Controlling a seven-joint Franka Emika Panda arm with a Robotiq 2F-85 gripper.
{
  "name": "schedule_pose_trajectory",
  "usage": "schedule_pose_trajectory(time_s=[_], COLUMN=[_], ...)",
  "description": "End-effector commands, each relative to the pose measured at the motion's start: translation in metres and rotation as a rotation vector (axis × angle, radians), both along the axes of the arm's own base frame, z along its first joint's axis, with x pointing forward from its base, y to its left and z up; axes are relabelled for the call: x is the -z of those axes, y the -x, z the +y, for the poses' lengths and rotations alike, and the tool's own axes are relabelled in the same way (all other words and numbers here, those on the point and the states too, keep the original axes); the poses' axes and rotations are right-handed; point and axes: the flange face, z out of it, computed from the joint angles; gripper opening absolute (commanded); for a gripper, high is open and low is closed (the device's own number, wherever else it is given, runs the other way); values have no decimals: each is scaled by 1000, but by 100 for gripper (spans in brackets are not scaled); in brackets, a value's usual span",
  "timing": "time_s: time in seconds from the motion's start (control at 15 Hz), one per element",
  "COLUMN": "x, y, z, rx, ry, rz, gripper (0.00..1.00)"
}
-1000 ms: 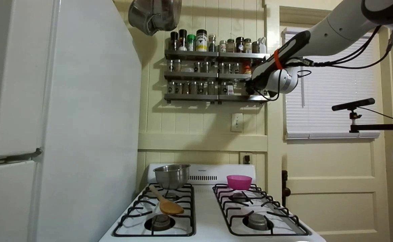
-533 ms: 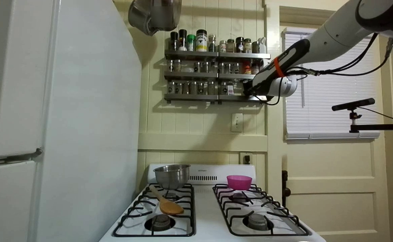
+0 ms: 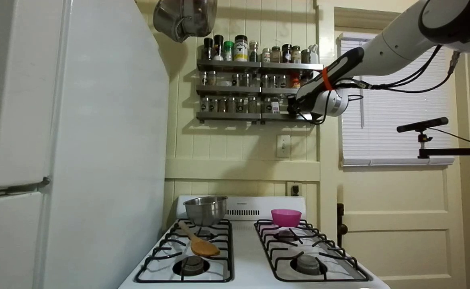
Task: Pick up the black object and put it on the shelf
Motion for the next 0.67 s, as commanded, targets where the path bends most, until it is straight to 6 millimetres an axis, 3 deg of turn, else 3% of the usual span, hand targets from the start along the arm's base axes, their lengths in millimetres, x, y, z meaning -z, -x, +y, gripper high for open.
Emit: schedule_pose_trajectory(time_s=[0.0,0.33,0.6], x=[-6,-8,-14], y=[-1,-6,-1], z=[1,12,9], rx=[14,6,32], ry=[-97,-209,-290], rz=[-7,16,38], gripper=[19,19,19])
